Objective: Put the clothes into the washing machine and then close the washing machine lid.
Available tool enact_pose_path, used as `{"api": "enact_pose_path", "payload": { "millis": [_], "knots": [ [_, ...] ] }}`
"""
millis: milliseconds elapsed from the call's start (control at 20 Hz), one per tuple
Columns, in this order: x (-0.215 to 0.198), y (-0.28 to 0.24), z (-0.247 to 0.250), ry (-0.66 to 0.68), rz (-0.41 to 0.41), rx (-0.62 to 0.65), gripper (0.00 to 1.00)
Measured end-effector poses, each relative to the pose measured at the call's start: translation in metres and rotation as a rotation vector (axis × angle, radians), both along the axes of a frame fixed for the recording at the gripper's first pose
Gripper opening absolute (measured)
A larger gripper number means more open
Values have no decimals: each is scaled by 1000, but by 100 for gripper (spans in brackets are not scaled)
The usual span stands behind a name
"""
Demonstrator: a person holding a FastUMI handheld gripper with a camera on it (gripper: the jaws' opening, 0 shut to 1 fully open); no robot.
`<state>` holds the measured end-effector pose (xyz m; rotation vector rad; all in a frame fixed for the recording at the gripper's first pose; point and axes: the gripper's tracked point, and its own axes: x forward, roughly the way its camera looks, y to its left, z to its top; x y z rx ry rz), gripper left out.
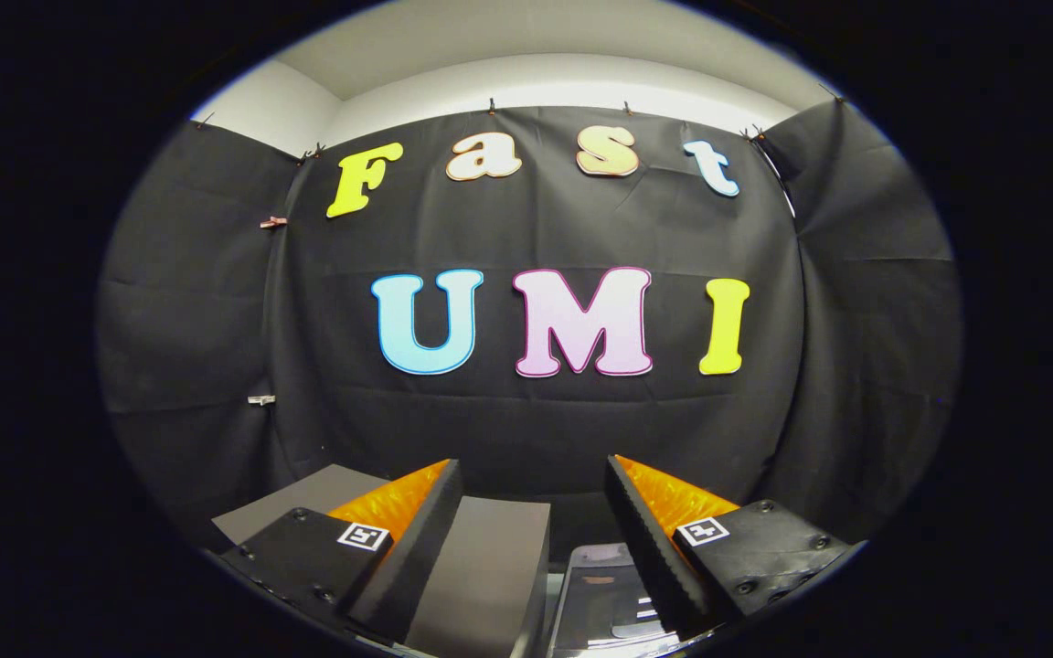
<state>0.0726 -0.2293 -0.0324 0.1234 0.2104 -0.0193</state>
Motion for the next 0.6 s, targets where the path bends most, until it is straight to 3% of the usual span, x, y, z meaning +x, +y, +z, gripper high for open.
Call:
{"api": "enact_pose_path", "payload": {
  "millis": [600],
  "knots": [
    [-10,-22,-1,-3,-40,8,98]
  ]
}}
